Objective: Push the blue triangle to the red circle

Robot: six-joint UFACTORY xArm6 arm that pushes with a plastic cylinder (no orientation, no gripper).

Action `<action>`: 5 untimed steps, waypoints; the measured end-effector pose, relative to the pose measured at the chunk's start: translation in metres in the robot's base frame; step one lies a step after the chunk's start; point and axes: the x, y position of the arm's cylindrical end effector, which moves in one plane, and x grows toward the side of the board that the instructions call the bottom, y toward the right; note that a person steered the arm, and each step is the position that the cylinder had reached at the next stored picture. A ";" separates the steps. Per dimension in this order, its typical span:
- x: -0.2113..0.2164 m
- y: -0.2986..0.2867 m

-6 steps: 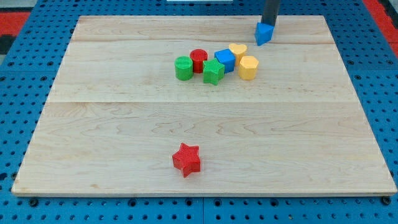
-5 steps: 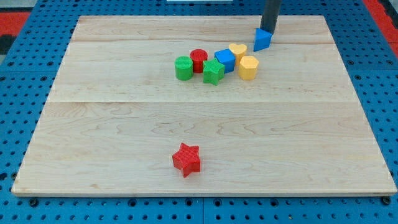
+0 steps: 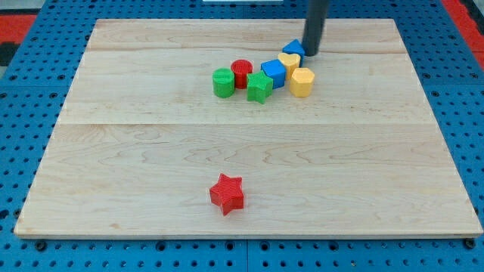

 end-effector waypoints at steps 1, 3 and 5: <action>-0.008 -0.028; 0.021 -0.044; 0.011 -0.023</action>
